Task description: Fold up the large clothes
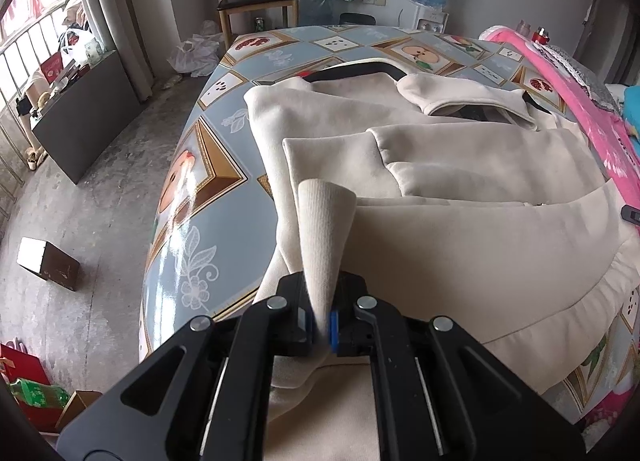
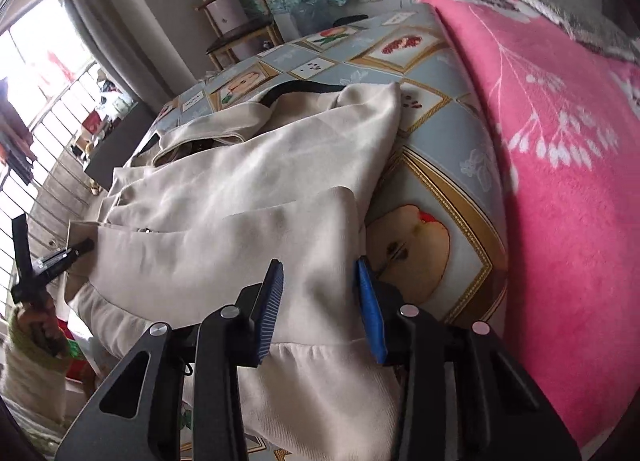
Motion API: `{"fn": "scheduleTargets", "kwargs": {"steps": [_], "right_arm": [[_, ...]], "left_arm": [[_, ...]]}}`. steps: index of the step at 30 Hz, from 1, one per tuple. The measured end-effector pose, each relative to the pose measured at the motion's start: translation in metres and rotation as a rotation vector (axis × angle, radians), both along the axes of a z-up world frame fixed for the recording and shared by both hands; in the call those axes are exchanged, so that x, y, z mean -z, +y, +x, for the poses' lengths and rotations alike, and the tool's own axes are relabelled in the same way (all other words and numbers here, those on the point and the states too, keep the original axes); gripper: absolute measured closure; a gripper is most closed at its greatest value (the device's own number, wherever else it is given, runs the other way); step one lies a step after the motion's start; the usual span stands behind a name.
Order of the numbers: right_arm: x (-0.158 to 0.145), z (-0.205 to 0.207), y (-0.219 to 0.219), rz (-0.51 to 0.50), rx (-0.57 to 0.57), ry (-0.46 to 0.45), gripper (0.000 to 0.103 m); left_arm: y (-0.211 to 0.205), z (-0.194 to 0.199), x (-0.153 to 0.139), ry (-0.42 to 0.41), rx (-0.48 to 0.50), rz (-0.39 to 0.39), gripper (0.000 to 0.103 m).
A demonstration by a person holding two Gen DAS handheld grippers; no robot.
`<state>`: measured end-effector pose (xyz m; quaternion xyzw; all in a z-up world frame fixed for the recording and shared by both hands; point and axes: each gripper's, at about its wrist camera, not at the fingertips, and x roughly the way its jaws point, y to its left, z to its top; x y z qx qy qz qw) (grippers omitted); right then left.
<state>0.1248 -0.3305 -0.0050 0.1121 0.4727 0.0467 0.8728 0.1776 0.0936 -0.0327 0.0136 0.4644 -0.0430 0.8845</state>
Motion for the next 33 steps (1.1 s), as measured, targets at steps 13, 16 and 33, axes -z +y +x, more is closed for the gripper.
{"fn": "scheduleTargets", "kwargs": {"steps": [13,16,33], "right_arm": [[0.003,-0.005,0.016,-0.137,0.059,-0.027,0.095],[-0.013,-0.02,0.029,-0.2,0.085,-0.075,0.097],[-0.111,-0.014,0.058,-0.348,0.128,-0.335,0.097]], "left_arm": [[-0.006,-0.008,-0.004,-0.047,0.011,0.049,0.098],[-0.008,-0.022,-0.017,-0.095,0.017,0.05,0.098],[0.006,-0.038,-0.126,-0.362,0.039,-0.082,0.098]]}}
